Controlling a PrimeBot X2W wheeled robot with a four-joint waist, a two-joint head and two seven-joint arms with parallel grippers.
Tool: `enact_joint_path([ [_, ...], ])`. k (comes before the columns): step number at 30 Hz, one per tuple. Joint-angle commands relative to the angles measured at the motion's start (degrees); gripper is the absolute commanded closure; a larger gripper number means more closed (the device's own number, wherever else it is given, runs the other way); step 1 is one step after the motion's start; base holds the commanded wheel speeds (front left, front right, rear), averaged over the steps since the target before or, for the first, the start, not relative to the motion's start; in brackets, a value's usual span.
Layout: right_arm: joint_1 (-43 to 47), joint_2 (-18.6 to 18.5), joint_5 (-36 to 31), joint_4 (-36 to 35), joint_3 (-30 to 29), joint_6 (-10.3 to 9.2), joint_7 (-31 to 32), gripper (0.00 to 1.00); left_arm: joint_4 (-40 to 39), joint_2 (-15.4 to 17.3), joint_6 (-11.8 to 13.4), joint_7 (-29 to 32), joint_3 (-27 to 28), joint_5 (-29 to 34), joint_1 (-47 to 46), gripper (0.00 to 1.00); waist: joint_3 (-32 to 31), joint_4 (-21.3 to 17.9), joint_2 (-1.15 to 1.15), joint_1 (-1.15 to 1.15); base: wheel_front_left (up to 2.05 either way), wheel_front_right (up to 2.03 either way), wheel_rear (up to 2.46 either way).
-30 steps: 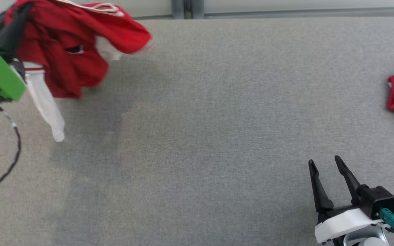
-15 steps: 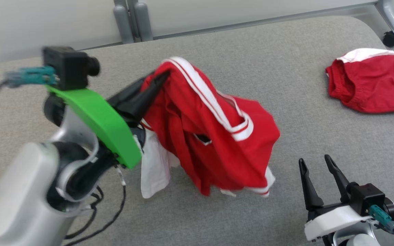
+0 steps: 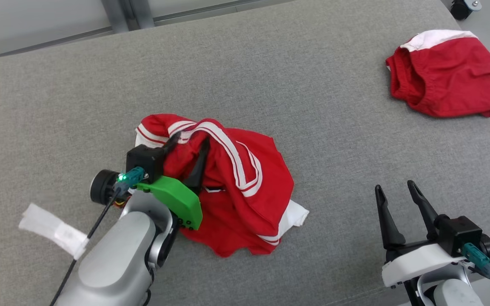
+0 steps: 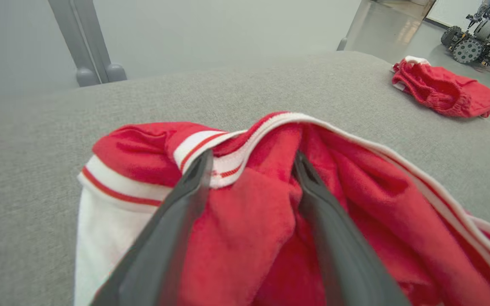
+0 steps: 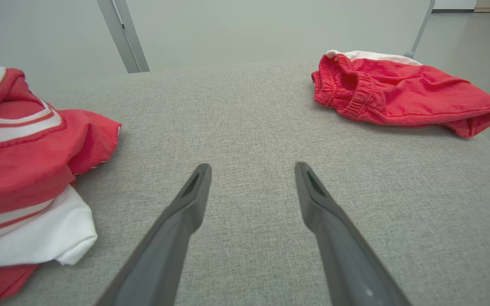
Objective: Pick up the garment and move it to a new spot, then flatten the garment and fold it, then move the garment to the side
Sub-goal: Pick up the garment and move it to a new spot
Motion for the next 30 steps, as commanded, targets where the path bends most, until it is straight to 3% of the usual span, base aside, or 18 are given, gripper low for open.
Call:
enact_joint_path([
  [1, 0.4, -0.4, -0.4, -0.5, -0.7, -0.02, 0.0, 0.0, 0.6, -0.6, 1.1, -3.7, 0.6, 1.0, 0.0, 0.0, -2.0, 1.9, 0.0, 0.0, 0.0, 0.0, 0.0],
  [9, 3.0, -1.7, -1.7, -3.8, -4.4, -0.02, 0.0, 0.0, -3.8, -1.3, 1.2, -7.9, 0.2, 4.3, 9.4, 0.0, -7.7, 6.6, 0.0, 0.0, 0.0, 0.0, 0.0],
  [15, 4.9, -2.6, -2.4, -4.8, -5.9, -0.02, 0.0, 0.0, -11.6, 3.0, -2.7, -7.9, -0.4, 5.6, 20.9, 0.0, -11.4, 10.4, 0.0, 0.0, 0.0, 0.0, 0.0],
  [21, 7.5, -2.2, -2.6, -4.0, -6.1, -0.02, 0.0, 0.0, -14.8, 5.6, -2.7, -7.9, 5.4, 6.9, 28.9, 0.0, -13.7, 14.4, 0.0, 0.0, 0.0, 0.0, 0.0],
  [30, 9.0, -0.1, -3.4, -2.2, -6.9, -0.02, 0.0, 0.0, -15.5, 0.6, -4.7, -7.9, 16.1, 11.2, 34.2, 0.0, -14.7, 19.3, 0.0, 0.0, 0.0, 0.0, 0.0],
])
